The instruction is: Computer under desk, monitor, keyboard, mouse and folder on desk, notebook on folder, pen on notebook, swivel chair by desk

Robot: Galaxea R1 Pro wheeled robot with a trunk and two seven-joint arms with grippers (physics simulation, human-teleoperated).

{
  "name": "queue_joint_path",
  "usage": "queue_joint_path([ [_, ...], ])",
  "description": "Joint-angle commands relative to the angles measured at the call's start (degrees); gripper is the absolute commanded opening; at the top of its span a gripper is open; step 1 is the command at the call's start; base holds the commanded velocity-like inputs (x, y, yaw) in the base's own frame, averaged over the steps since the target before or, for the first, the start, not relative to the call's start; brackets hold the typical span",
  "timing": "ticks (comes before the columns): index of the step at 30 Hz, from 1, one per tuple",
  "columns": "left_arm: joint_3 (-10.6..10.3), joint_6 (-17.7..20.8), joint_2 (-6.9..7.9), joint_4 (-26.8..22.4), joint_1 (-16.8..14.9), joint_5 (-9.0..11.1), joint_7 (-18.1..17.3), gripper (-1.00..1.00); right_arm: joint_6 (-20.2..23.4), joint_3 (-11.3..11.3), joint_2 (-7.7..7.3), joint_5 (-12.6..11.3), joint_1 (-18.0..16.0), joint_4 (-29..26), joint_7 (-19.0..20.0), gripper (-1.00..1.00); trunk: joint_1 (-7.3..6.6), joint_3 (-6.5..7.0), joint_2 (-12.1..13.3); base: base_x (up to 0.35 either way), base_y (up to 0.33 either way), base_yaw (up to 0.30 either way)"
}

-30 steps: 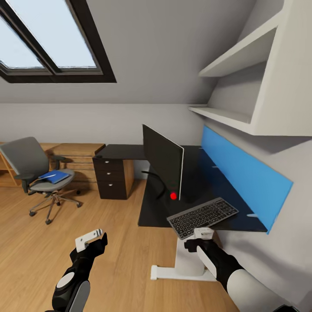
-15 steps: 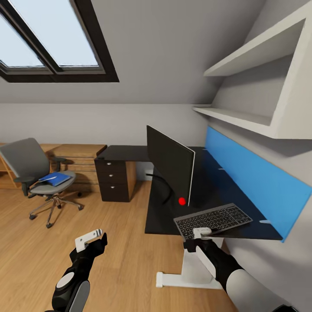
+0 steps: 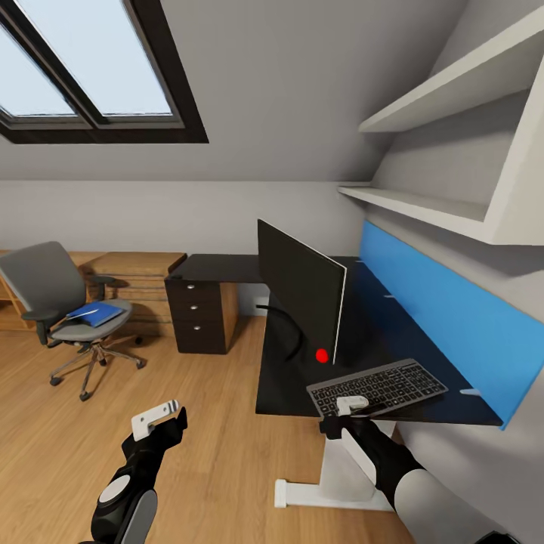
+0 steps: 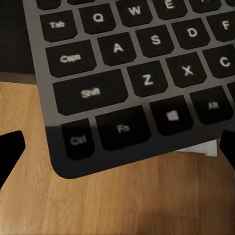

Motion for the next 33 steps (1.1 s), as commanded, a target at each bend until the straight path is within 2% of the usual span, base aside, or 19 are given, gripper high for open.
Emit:
queue_joint_path([
  [1,-0.09,0.16,0.01,-0.08,-0.04,0.5,0.45,1.0,0.19,0.41,-0.05,-0.6,-0.05,-0.1,-0.53,1.0,0.0,-0.07,-0.05,0.013,0.002,0.0],
  [19,-0.14,0.16,0.01,-0.02,-0.03,0.49,0.45,1.0,0.18,0.41,-0.05,-0.39,-0.05,-0.16,-0.56,1.0,0.0,-0.07,-0.05,0.086,0.052,0.0],
  [33,-0.14,0.16,0.01,0.2,-0.04,0.5,0.45,1.0,0.15,0.41,-0.05,-0.28,-0.05,-0.11,-0.54,1.0,0.0,-0.07,-0.05,0.011,0.009,0.0],
])
